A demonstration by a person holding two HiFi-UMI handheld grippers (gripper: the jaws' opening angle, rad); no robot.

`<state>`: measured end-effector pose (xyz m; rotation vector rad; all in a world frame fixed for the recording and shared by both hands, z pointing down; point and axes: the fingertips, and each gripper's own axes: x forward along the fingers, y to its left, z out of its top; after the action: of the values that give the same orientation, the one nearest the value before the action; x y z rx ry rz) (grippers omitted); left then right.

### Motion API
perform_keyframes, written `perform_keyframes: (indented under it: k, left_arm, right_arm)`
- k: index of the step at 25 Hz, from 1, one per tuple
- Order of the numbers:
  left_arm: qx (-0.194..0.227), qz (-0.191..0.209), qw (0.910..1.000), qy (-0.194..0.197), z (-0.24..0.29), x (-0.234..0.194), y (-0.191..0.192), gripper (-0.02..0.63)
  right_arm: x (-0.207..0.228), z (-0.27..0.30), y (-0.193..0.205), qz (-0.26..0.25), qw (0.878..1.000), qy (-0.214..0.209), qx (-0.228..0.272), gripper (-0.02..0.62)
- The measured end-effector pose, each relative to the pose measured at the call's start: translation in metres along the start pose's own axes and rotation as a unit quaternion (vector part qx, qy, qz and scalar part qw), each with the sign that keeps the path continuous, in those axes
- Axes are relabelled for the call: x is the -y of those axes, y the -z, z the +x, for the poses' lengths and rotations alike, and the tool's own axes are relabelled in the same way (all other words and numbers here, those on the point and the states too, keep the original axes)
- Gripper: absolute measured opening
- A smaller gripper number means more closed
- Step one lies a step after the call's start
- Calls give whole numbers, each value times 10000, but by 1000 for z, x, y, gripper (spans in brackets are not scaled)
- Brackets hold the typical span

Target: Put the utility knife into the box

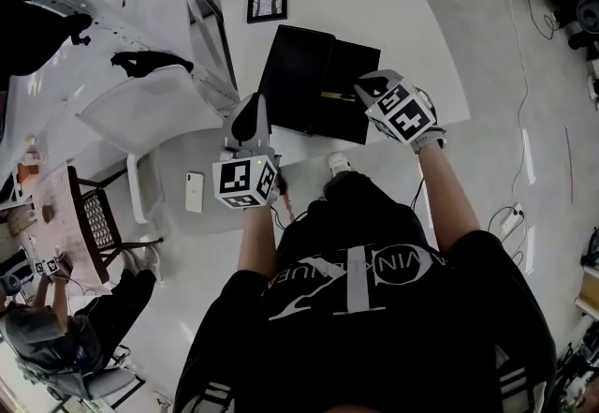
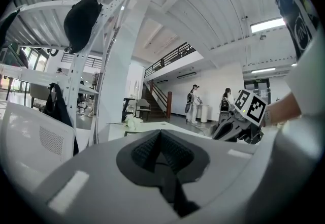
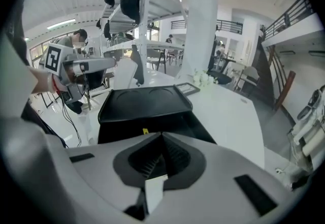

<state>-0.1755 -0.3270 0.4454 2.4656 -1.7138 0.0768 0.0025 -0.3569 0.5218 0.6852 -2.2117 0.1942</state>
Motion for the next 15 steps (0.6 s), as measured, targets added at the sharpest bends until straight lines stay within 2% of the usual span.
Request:
perform_keyframes:
  k: [15]
  left_arm:
    - [22, 59, 9999, 159, -6, 7, -4, 11]
  right_arm:
    - [10, -38, -13, 426, 9937, 578, 866, 15]
